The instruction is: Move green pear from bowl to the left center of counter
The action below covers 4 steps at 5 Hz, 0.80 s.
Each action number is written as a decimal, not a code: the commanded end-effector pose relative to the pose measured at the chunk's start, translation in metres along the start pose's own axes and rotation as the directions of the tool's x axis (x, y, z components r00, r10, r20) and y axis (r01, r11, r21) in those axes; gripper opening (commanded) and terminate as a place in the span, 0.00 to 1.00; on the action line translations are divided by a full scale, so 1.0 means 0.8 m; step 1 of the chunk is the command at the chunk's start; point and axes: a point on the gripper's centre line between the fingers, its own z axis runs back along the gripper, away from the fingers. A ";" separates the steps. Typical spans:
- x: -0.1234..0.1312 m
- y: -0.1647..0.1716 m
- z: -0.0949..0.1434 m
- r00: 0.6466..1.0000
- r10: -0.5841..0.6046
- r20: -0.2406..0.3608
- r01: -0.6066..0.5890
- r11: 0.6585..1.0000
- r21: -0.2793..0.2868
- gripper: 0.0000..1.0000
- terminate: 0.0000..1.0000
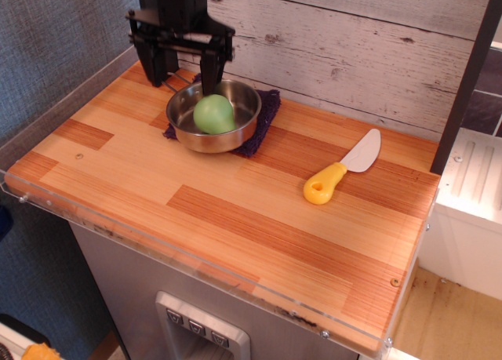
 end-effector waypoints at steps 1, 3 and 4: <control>-0.009 -0.025 0.004 0.999 -0.027 0.016 0.028 0.999 -0.022 1.00 0.00; -0.003 -0.027 -0.014 1.000 0.018 0.004 -0.018 0.999 -0.028 1.00 0.00; 0.001 -0.020 -0.027 0.999 0.028 -0.023 -0.028 1.000 -0.004 1.00 0.00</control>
